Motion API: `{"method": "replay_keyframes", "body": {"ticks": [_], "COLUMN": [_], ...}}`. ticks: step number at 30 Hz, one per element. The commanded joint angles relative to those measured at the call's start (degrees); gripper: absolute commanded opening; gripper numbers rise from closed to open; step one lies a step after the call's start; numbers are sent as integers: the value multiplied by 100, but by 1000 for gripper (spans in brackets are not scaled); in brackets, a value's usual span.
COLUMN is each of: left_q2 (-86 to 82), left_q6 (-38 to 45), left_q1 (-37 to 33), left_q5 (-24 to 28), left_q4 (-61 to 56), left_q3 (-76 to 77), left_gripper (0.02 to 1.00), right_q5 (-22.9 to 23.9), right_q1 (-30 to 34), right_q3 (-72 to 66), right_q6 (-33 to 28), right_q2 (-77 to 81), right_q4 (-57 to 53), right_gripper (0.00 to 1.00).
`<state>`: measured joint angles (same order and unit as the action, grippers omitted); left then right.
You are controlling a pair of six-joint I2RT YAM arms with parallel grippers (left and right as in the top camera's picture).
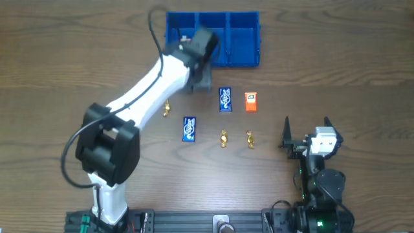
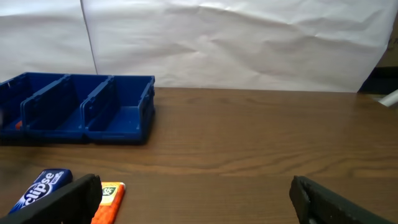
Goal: Sort Candies Into Trays
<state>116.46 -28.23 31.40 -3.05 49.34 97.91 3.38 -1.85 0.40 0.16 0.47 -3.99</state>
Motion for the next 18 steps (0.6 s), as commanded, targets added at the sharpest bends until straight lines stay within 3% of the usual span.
{"method": "replay_keyframes", "body": {"ticks": [1, 5, 13, 18], "left_q2": [-85, 387, 1954, 2371], "left_q6": [365, 603, 896, 898], "left_q1": [-527, -909, -1027, -1049], "left_q5": [-319, 31, 61, 181], "left_q4": [374, 560, 1263, 1305], "left_q3": [1672, 2455, 4072, 4291], "left_gripper": [340, 343, 349, 347], "right_q5": [-9, -9, -9, -9], "right_q1": [-35, -35, -35, -35], "right_q3": [4, 4, 4, 4], "right_q6": [-66, -66, -66, -66], "right_q2": [-31, -31, -31, -31], "right_q4": [-44, -44, -44, -44], "right_gripper": [998, 998, 998, 998]}}
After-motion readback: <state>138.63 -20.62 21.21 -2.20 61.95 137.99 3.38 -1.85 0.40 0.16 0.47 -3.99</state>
